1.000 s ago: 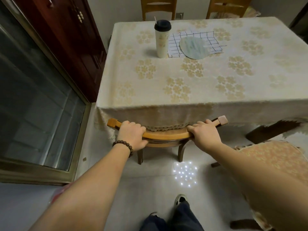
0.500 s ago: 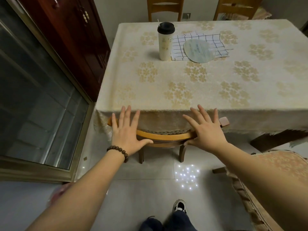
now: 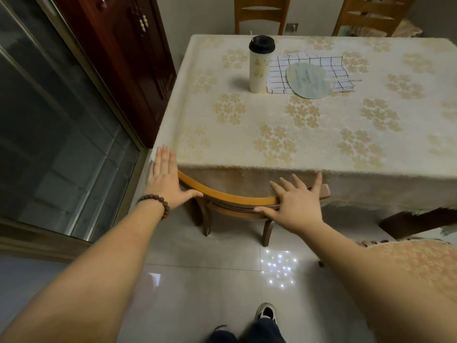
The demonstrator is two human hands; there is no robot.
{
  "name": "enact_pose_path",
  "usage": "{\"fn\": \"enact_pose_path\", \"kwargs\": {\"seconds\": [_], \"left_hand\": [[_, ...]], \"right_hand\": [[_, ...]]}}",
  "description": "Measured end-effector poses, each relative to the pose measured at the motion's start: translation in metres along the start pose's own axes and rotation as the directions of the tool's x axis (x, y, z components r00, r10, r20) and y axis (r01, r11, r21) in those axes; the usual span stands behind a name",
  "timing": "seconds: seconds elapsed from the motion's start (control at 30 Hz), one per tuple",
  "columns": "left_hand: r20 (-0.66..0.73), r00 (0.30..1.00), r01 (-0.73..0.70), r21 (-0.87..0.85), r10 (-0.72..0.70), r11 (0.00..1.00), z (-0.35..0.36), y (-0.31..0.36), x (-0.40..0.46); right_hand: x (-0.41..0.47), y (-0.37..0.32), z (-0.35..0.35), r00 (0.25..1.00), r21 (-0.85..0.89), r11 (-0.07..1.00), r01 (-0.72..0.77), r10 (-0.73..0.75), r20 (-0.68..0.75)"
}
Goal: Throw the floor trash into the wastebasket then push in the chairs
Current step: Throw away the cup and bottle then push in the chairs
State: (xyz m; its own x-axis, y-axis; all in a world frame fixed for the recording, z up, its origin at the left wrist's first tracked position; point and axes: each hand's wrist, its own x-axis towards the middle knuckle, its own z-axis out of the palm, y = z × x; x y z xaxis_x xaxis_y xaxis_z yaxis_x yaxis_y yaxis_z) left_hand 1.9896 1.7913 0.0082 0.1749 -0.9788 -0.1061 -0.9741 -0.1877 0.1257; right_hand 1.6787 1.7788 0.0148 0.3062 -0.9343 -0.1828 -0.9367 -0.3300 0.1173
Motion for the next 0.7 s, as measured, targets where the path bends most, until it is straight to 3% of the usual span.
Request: {"fn": "enact_pose_path", "kwargs": {"seconds": [0.1, 0.3, 0.57, 0.7], "left_hand": [[0.035, 0.999, -0.014, 0.108, 0.011, 0.994, -0.008, -0.014, 0.02], [-0.051, 0.997, -0.042, 0.159, 0.051, 0.986, -0.002, -0.012, 0.018], [-0.082, 0.993, 0.078, -0.079, -0.084, 0.994, 0.024, 0.057, -0.015], [-0.065, 0.993, 0.093, -0.115, -0.101, 0.989, 0.021, 0.057, -0.013]], "right_hand": [[0.007, -0.015, 0.001, 0.999, 0.029, 1.0, -0.011, 0.012, -0.049], [0.01, -0.004, 0.007, 0.994, 0.04, 0.999, 0.027, -0.022, -0.103], [0.042, 0.081, 0.002, 0.986, -0.013, 0.986, 0.166, -0.166, -0.013], [0.033, 0.082, 0.008, 0.993, 0.014, 0.998, 0.069, -0.067, -0.093]]}}
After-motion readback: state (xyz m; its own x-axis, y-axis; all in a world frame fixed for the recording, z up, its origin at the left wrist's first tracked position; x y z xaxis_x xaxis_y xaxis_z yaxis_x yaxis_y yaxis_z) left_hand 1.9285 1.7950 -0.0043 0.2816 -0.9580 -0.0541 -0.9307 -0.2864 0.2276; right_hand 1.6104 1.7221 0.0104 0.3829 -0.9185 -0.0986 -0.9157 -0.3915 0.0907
